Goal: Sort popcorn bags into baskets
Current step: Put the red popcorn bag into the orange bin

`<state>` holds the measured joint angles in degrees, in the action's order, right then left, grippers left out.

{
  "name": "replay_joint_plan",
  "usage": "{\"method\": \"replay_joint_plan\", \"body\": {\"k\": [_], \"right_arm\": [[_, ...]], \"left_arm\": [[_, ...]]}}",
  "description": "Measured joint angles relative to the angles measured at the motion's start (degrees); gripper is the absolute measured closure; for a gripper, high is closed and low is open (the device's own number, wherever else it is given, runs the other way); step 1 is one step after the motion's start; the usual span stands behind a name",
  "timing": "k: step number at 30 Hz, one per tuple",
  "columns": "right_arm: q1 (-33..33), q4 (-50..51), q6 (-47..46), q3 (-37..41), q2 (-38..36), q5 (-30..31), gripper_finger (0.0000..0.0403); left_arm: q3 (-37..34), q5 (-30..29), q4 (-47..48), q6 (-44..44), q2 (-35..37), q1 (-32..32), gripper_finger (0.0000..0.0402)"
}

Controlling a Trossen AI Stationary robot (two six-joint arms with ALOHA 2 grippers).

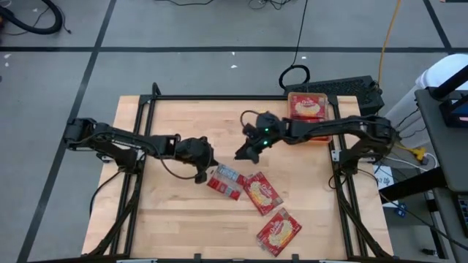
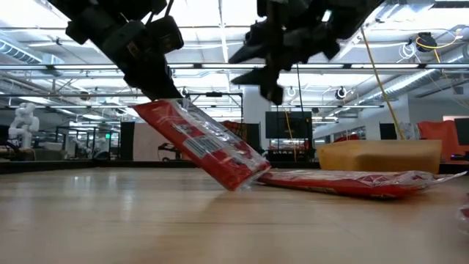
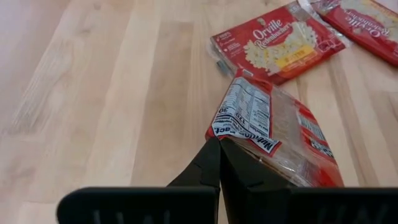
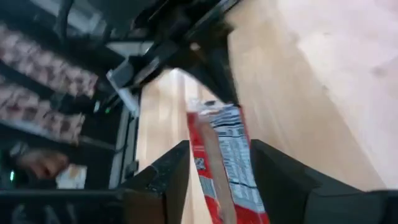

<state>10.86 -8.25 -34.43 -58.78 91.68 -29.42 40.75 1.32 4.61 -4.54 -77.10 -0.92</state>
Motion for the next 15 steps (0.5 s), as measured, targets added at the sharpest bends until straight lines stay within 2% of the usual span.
{"method": "replay_joint_plan", "body": {"k": [5,9,15], "right_arm": [[0.5,-3.8,6.1,-0.1,6.0,-5.4,0.0193],[0.5,-9.5,5.0,-1.0,11.1,-7.9,0.0157],[0.2,-10.9,5.6,-6.0,18.9,-9.6,0.0146]], "left_arm": [[0.0,0.3,0.0,1.3,0.0,0.3,0.0401],[0.1,0.5,-0.1,2.0,0.0,0.4,0.0401],[0.1,0.4,-0.3,3.1,0.0,0.5,0.0401]]}}
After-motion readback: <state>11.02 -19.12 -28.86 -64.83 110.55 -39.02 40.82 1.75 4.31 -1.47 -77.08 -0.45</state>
